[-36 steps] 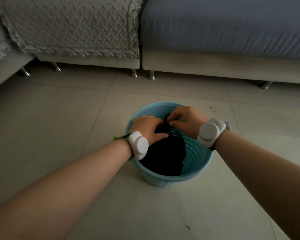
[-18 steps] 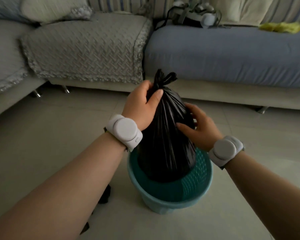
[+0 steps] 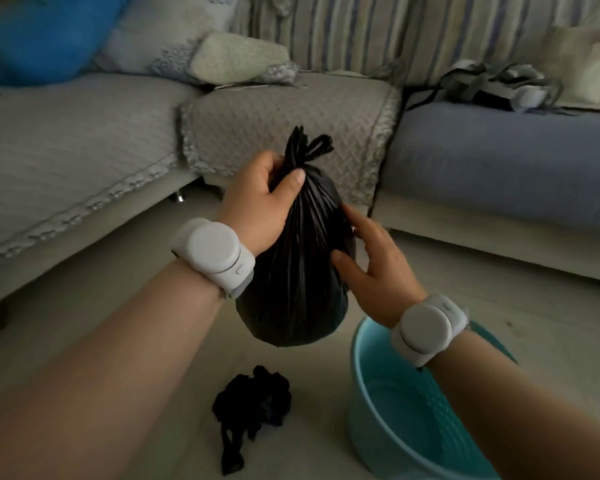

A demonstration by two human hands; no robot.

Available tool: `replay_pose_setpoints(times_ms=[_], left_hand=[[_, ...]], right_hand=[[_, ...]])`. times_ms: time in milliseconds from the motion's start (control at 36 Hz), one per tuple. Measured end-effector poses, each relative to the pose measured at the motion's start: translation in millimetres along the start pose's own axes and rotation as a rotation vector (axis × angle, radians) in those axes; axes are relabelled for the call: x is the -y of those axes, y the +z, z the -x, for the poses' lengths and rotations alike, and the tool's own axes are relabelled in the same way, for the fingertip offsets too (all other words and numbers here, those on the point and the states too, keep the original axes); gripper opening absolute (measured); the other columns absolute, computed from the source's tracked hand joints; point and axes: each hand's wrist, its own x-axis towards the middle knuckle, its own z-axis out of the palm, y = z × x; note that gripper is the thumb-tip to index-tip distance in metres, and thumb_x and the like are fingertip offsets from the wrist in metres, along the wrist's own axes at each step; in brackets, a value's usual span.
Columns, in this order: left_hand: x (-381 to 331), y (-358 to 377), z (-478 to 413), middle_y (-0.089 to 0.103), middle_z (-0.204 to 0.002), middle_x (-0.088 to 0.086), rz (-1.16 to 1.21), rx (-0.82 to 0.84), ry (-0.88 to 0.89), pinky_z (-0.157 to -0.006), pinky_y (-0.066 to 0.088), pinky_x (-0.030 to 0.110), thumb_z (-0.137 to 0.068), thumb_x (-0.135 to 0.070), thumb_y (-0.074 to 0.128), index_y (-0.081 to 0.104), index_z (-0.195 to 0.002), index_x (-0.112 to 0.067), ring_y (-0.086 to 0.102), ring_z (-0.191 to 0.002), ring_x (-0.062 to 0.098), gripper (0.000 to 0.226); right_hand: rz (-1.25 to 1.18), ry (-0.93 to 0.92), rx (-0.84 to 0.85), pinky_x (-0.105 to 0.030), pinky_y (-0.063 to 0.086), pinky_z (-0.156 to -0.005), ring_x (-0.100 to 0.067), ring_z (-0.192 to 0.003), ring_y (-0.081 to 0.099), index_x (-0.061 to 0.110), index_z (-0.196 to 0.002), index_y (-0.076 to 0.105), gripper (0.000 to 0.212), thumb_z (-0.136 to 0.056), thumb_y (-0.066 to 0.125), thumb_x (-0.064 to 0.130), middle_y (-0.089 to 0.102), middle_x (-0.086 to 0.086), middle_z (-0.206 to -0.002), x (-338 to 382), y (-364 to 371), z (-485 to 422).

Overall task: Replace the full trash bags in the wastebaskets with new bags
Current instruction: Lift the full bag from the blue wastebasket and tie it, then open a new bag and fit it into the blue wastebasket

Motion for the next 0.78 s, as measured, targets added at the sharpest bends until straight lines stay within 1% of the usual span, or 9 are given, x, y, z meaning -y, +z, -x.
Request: replay_pose_setpoints(times_ms=[83, 194, 333, 389, 500, 583, 667, 722, 778], left_hand=[[38, -27, 10, 0.061, -0.084, -0.013, -0.11, -0.024, -0.056, -0.069, 0.043, 0.019, -0.092, -0.028, 0.055, 0.056, -0.096, -0.02, 0.058, -0.079, 0.004, 0.009], [105, -68, 27, 0.063, -0.09, -0.006, -0.195, -0.11, -0.196, -0.075, 0.045, 0.027, -0.091, -0.028, 0.056, 0.058, -0.1, -0.017, 0.06, -0.084, 0.013, 0.015], [169, -96, 56, 0.058, -0.08, -0.008, -0.308, -0.123, -0.349, -0.059, 0.036, 0.018, -0.091, -0.03, 0.055, 0.055, -0.091, -0.017, 0.057, -0.076, 0.012, 0.012], [188, -107, 68, 0.061, -0.083, -0.006, -0.348, -0.128, -0.388, -0.058, 0.037, 0.017, -0.091, -0.031, 0.055, 0.057, -0.093, -0.017, 0.058, -0.075, 0.012, 0.014], [220, -128, 91, 0.057, -0.081, -0.005, -0.449, -0.189, -0.452, -0.058, 0.036, 0.021, -0.091, -0.029, 0.055, 0.056, -0.092, -0.014, 0.053, -0.071, 0.014, 0.015], [245, -141, 108, 0.054, -0.081, -0.003, -0.545, -0.123, -0.557, -0.053, 0.032, 0.021, -0.092, -0.03, 0.053, 0.054, -0.095, -0.011, 0.05, -0.069, 0.014, 0.019], [271, -149, 125, 0.057, -0.086, 0.002, -0.591, 0.032, -0.701, -0.065, 0.039, 0.026, -0.092, -0.031, 0.054, 0.056, -0.101, -0.009, 0.056, -0.078, 0.021, 0.024], [280, -152, 133, 0.062, -0.093, 0.006, -0.59, 0.059, -0.731, -0.067, 0.039, 0.026, -0.092, -0.031, 0.054, 0.056, -0.103, -0.01, 0.056, -0.079, 0.021, 0.024], [285, -152, 138, 0.062, -0.106, 0.008, -0.563, 0.05, -0.728, -0.07, 0.039, 0.026, -0.092, -0.029, 0.054, 0.054, -0.111, -0.009, 0.057, -0.085, 0.021, 0.028]], right_hand=[[0.013, 0.006, 0.106, -0.013, 0.025, -0.097, -0.009, -0.129, 0.036, 0.024, -0.147, 0.025, 0.065, -0.09, 0.057, 0.024, 0.038, 0.004, -0.143, 6, 41, 1], [0.024, -0.004, 0.245, -0.012, 0.024, -0.098, -0.01, -0.13, 0.036, 0.026, -0.147, 0.023, 0.067, -0.09, 0.058, 0.025, 0.036, 0.006, -0.144, 13, 102, 4], [0.03, -0.009, 0.355, -0.007, 0.022, -0.095, -0.011, -0.131, 0.036, 0.027, -0.147, 0.022, 0.067, -0.091, 0.057, 0.024, 0.033, 0.006, -0.146, 21, 162, 11], [0.024, -0.005, 0.389, -0.011, 0.024, -0.098, -0.013, -0.132, 0.036, 0.027, -0.147, 0.021, 0.067, -0.091, 0.058, 0.023, 0.034, 0.005, -0.146, 24, 185, 14], [0.009, 0.011, 0.461, -0.026, 0.029, -0.108, -0.018, -0.134, 0.035, 0.026, -0.148, 0.021, 0.067, -0.091, 0.057, 0.024, 0.033, 0.002, -0.147, 25, 221, 19], [0.021, 0.021, 0.511, -0.025, 0.027, -0.107, -0.017, -0.136, 0.032, 0.025, -0.148, 0.019, 0.067, -0.092, 0.055, 0.026, 0.03, 0.002, -0.149, 25, 244, 23], [0.031, 0.038, 0.564, -0.026, 0.028, -0.108, -0.017, -0.136, 0.031, 0.027, -0.148, 0.018, 0.067, -0.092, 0.055, 0.028, 0.029, 0.003, -0.15, 24, 263, 28], [0.03, 0.054, 0.594, -0.026, 0.028, -0.108, -0.017, -0.136, 0.031, 0.028, -0.148, 0.017, 0.067, -0.092, 0.055, 0.028, 0.029, 0.003, -0.15, 21, 272, 31], [0.026, 0.069, 0.615, -0.027, 0.029, -0.109, -0.018, -0.136, 0.031, 0.028, -0.149, 0.017, 0.068, -0.093, 0.055, 0.029, 0.029, 0.002, -0.15, 19, 278, 31]])
